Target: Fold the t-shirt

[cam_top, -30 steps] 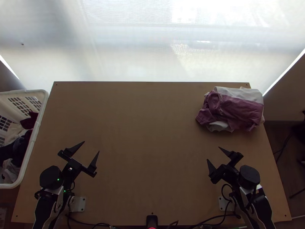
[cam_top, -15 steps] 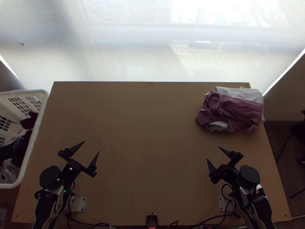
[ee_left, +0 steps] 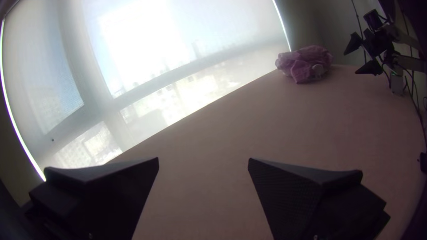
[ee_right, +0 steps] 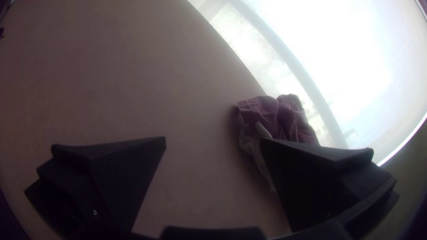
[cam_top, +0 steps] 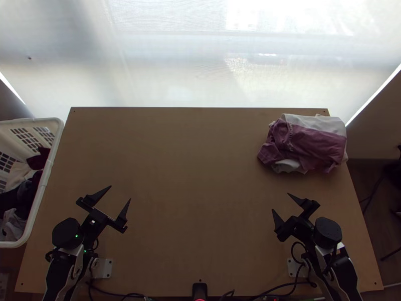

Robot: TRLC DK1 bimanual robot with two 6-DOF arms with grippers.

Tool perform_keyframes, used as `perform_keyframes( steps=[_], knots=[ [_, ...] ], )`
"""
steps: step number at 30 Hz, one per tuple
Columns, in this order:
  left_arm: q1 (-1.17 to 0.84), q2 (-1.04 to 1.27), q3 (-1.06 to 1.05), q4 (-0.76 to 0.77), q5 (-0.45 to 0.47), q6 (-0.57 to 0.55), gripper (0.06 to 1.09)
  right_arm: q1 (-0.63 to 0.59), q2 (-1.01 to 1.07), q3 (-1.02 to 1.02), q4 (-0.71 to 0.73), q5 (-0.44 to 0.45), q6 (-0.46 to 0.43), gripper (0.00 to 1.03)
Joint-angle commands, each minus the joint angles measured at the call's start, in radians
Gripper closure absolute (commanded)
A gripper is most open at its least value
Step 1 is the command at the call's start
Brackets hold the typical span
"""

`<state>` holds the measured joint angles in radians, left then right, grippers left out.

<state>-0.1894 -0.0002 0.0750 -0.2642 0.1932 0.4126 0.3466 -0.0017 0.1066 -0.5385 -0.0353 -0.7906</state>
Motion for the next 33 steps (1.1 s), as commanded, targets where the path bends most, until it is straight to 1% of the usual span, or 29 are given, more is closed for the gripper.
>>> perform_keyframes(
  steps=[1,23,25,29,31,33],
  knots=[
    [-0.004,0.000,0.000,0.000,0.000,0.000,0.11,0.000,0.000,-0.001,0.000,0.000,-0.001,0.05],
    [-0.004,0.000,0.000,0.000,0.000,0.000,0.11,0.003,0.000,0.001,0.000,-0.002,0.002,0.05],
    [-0.004,0.000,0.000,0.000,0.000,0.000,0.11,0.071,0.000,-0.001,0.000,-0.025,-0.001,0.05],
    [-0.004,0.000,0.000,0.000,0.000,0.000,0.11,0.206,0.000,0.001,-0.017,-0.025,0.001,0.05],
    [-0.004,0.000,0.000,0.000,0.000,0.000,0.11,0.242,0.000,0.001,-0.017,-0.025,-0.002,0.05],
    [-0.004,0.000,0.000,0.000,0.000,0.000,0.11,0.247,0.000,0.001,-0.017,-0.025,-0.002,0.05]
  ],
)
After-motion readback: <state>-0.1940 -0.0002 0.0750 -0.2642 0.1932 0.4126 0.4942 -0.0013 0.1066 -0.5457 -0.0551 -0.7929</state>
